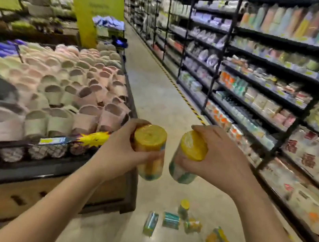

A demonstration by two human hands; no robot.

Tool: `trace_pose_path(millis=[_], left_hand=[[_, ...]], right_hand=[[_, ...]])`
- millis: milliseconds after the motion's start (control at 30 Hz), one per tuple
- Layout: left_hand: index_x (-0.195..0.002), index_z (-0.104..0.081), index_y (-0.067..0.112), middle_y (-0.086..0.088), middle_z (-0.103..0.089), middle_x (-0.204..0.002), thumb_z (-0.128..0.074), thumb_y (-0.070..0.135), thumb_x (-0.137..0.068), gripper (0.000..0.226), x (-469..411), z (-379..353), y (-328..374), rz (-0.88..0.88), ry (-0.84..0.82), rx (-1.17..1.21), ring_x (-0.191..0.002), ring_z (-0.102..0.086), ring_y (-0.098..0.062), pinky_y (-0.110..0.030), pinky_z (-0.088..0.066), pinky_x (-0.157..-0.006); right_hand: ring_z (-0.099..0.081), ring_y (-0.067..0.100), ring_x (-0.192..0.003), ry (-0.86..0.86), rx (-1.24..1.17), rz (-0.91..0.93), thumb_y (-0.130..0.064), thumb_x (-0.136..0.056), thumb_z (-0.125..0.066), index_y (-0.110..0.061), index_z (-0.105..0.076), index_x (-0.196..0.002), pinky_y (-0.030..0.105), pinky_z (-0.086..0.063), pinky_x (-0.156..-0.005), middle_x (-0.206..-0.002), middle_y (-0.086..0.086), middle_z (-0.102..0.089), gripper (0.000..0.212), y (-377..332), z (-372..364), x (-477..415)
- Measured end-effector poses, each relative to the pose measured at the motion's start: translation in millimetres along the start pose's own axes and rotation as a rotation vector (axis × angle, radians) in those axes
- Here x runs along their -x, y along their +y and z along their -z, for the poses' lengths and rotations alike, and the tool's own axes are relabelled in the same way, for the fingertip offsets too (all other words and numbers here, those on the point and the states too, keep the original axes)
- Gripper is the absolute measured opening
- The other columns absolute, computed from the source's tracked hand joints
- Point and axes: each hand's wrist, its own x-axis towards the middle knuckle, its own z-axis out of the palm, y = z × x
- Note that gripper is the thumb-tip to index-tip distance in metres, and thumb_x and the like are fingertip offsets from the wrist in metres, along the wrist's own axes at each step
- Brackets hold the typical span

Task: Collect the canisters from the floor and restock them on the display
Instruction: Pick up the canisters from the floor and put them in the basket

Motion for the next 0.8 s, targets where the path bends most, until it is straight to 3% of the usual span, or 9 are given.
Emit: trace_pose_path(millis=[100,233,333,467,533,600,700,800], left_hand=[[-0.123,-0.052,0.047,0.024,-0.064,-0.112,-0.092,0.048,-0.064,0.072,39.7,84.0,-40.4,0.077,0.1,-0.016,-0.103,-0.061,0.007,-0.027,-0.054,-0.092],[-0.126,-0.052,0.048,0.025,-0.065,-0.111,-0.092,0.05,-0.064,0.074,101.5,193.2,-96.6,0.183,0.242,-0.026,-0.1,-0.061,0.011,-0.013,-0.051,-0.084],[-0.123,-0.052,0.049,0.031,-0.065,-0.108,-0.091,0.048,-0.066,0.069,153.3,265.7,-135.2,0.267,0.35,-0.006,-0.099,-0.061,0.013,-0.012,-0.052,-0.082],[-0.123,-0.049,0.053,0.029,-0.064,-0.11,-0.089,0.054,-0.066,0.07,218.3,348.2,-176.5,0.382,0.507,-0.042,-0.1,-0.06,0.012,-0.016,-0.054,-0.084],[-0.127,-0.048,0.05,0.024,-0.063,-0.115,-0.089,0.057,-0.066,0.073,249.4,383.5,-197.7,0.432,0.606,-0.061,-0.104,-0.061,0.008,-0.028,-0.056,-0.09],[-0.127,-0.048,0.049,0.023,-0.063,-0.117,-0.088,0.057,-0.067,0.073,280.9,413.0,-216.9,0.491,0.697,-0.078,-0.105,-0.061,0.007,-0.03,-0.056,-0.091],[-0.127,-0.047,0.046,0.025,-0.06,-0.118,-0.087,0.057,-0.069,0.071,320.1,450.7,-242.4,0.573,0.805,-0.132,-0.106,-0.058,0.007,-0.024,-0.053,-0.088],[-0.126,-0.047,0.046,0.026,-0.059,-0.116,-0.086,0.057,-0.07,0.069,348.0,486.9,-264.7,0.654,0.91,-0.187,-0.104,-0.057,0.011,-0.016,-0.049,-0.082]], right_hand=[[-0.054,0.007,-0.113,-0.045,-0.06,0.105,-0.075,-0.063,-0.072,-0.046,-0.043,-0.14,0.035,-0.05,-0.086,-0.129,-0.024,-0.043,0.088,-85.2,-47.2,-25.6],[-0.053,0.006,-0.114,-0.115,-0.153,0.241,-0.073,-0.061,-0.076,-0.048,-0.05,-0.13,0.039,-0.051,-0.088,-0.126,-0.025,-0.046,0.077,-210.7,-116.5,-52.2],[-0.049,0.007,-0.114,-0.206,-0.193,0.342,-0.076,-0.06,-0.074,-0.047,-0.051,-0.12,0.039,-0.049,-0.086,-0.121,-0.023,-0.049,0.071,-302.4,-168.3,-65.3],[-0.048,0.009,-0.118,-0.293,-0.19,0.526,-0.08,-0.06,-0.069,-0.037,-0.051,-0.135,0.038,-0.047,-0.094,-0.124,-0.016,-0.051,0.089,-413.3,-225.7,-73.7],[-0.051,0.004,-0.108,-0.344,-0.212,0.634,-0.075,-0.066,-0.075,-0.036,-0.058,-0.124,0.034,-0.047,-0.088,-0.112,-0.02,-0.052,0.072,-466.7,-252.1,-76.4],[-0.052,-0.005,-0.098,-0.395,-0.226,0.711,-0.07,-0.067,-0.079,-0.034,-0.062,-0.106,0.033,-0.048,-0.083,-0.101,-0.024,-0.057,0.056,-516.9,-282.5,-76.8],[-0.054,0.002,-0.108,-0.451,-0.241,0.841,-0.08,-0.065,-0.073,-0.037,-0.056,-0.126,0.036,-0.049,-0.088,-0.113,-0.018,-0.057,0.076,-583.0,-331.0,-79.5],[-0.049,0.008,-0.121,-0.518,-0.267,0.977,-0.076,-0.068,-0.071,-0.039,-0.048,-0.141,0.034,-0.047,-0.094,-0.129,-0.015,-0.05,0.086,-645.6,-370.2,-82.6]])
